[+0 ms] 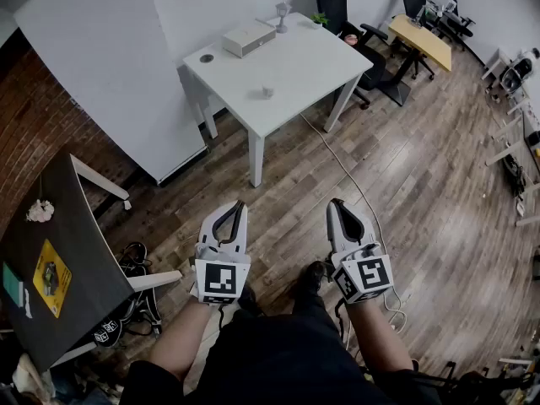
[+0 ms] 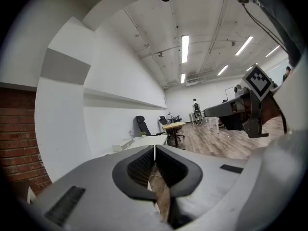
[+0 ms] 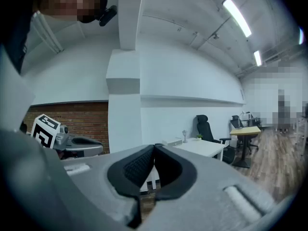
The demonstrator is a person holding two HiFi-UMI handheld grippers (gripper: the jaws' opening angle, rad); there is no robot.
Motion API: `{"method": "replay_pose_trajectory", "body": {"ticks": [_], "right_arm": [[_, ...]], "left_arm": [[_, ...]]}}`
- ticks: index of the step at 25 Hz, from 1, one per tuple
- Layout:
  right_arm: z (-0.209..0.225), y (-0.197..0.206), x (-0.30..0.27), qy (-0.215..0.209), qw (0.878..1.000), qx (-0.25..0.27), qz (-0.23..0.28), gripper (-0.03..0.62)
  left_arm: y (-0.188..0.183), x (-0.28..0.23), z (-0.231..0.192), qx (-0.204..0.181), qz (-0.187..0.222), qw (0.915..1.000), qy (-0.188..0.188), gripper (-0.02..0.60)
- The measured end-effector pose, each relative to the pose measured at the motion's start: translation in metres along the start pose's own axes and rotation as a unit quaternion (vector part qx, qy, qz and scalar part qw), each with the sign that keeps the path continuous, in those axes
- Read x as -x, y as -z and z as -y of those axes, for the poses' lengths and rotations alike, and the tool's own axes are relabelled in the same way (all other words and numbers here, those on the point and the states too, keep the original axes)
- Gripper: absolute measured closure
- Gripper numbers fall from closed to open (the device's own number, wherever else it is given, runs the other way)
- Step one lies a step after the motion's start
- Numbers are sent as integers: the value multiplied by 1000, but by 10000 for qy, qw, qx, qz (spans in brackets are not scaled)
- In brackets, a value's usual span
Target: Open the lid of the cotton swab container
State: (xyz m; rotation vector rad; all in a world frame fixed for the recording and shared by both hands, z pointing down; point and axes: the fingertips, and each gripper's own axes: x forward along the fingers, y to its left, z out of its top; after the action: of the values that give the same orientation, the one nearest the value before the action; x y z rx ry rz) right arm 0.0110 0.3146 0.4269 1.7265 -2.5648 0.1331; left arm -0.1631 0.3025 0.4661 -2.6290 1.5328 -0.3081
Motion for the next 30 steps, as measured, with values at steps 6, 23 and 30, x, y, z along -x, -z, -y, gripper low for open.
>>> {"method": "replay_pose_trajectory", "body": {"ticks": [6,23,30], "right_arm": [[-42,-3,19,12,10000,30,34,594],[-44,-17,18,160,9993,66,341,436],[-8,-11,-38,-96,9989,-217,402,436]], "left_arm": [[-4,41,-12,-53,66,9999,128,573],[-4,36,-31,286,215,9992,156,356],[12,-15,-40,265,-184,9995,5,356]]}}
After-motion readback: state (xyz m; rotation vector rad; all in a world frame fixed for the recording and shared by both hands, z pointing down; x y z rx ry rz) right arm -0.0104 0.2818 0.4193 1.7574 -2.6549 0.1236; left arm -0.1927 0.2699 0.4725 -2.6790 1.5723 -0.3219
